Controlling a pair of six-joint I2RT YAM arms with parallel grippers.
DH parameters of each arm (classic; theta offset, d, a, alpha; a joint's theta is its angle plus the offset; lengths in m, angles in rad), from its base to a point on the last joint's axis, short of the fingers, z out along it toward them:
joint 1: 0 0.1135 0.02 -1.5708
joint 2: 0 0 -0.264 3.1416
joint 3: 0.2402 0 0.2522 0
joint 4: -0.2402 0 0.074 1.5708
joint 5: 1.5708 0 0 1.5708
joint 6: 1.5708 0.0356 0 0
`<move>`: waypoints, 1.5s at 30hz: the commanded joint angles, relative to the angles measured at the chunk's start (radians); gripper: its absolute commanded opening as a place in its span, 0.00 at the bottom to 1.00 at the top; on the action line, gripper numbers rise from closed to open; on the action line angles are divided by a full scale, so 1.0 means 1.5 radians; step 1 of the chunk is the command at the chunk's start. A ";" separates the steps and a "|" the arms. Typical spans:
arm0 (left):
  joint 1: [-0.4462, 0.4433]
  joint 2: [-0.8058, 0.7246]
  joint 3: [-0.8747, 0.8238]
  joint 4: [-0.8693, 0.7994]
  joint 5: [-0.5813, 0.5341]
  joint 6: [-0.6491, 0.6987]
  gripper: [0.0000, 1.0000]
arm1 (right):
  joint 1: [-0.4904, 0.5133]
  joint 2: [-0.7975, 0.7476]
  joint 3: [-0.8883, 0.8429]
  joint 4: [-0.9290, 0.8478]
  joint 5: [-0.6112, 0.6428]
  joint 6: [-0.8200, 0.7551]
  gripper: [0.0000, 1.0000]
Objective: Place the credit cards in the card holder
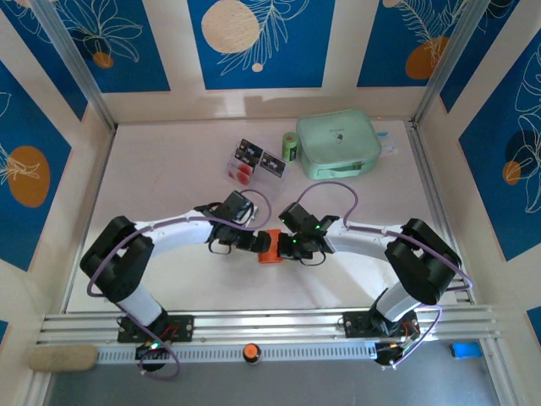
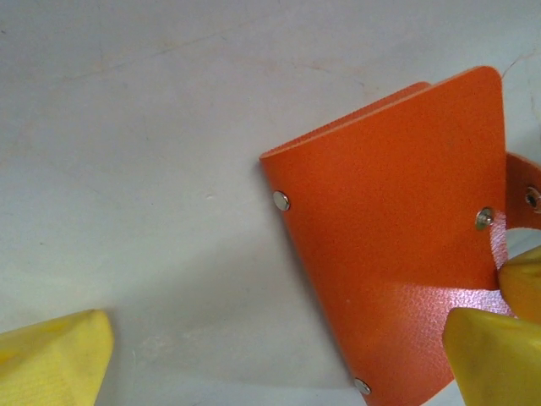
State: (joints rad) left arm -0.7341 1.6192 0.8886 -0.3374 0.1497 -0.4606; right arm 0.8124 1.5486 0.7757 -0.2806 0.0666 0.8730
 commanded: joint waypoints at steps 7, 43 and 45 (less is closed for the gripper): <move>-0.020 0.027 0.013 -0.011 -0.058 0.029 1.00 | -0.010 -0.011 0.001 -0.012 -0.015 0.006 0.01; -0.073 0.067 0.041 -0.099 -0.186 0.029 1.00 | -0.055 0.051 0.130 -0.142 0.035 -0.082 0.24; -0.073 0.067 0.040 -0.097 -0.185 0.029 1.00 | -0.056 0.053 0.131 -0.145 0.038 -0.085 0.23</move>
State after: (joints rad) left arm -0.8402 1.6974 0.9695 -0.4294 -0.0731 -0.4351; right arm 0.7292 1.6203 0.9489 -0.4564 0.0982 0.7654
